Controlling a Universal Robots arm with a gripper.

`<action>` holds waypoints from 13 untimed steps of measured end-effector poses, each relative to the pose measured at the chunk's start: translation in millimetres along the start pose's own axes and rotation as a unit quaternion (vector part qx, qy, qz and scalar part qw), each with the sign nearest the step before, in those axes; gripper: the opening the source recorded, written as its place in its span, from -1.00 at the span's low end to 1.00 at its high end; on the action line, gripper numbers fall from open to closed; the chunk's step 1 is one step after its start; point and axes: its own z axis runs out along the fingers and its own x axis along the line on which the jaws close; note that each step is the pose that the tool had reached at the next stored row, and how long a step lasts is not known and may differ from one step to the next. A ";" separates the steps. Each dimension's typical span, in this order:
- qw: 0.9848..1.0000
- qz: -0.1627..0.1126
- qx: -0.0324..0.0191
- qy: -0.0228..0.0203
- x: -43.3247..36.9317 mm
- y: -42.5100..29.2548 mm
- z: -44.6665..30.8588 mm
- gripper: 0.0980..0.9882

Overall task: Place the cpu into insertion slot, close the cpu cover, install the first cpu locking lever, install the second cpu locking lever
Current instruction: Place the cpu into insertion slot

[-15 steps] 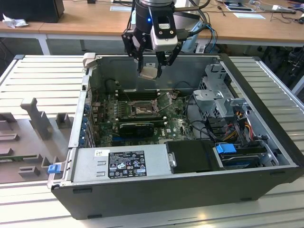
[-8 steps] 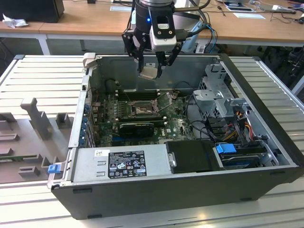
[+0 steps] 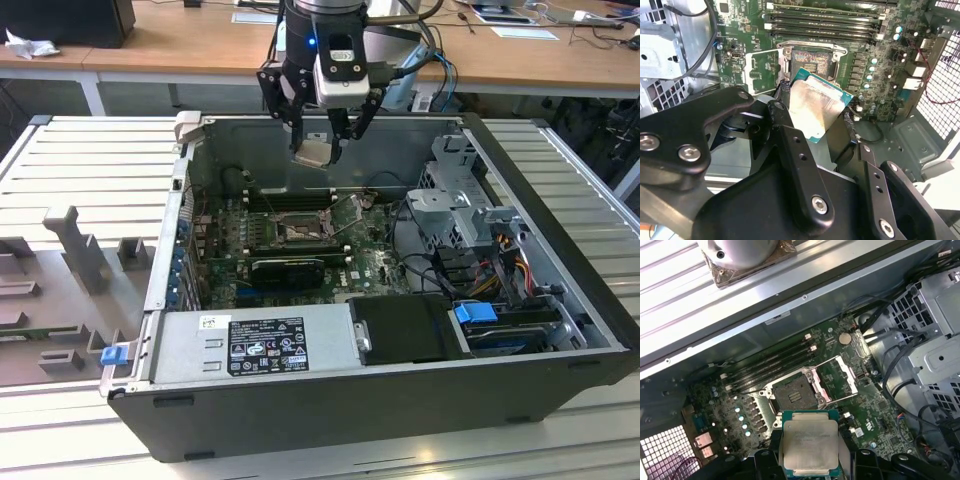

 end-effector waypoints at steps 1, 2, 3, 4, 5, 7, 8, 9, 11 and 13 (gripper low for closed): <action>1.000 0.002 0.000 0.000 0.0 0.0 0.0 -0.03; 1.000 0.003 0.000 0.000 0.0 0.0 0.0 -0.03; 1.000 0.005 0.000 0.000 0.0 0.0 0.0 -0.03; 1.000 0.007 0.000 -0.001 0.0 0.0 0.0 -0.03; 1.000 0.009 0.000 -0.001 0.0 0.0 0.1 -0.03; 1.000 0.013 0.000 -0.001 0.0 0.0 0.1 -0.03; 1.000 0.015 0.000 -0.001 0.0 0.0 0.1 -0.03; 1.000 0.016 0.000 -0.001 0.0 0.0 0.1 -0.03; 1.000 0.021 0.000 -0.002 0.0 0.0 0.2 -0.03; 1.000 0.025 0.000 -0.002 0.0 0.0 0.2 -0.03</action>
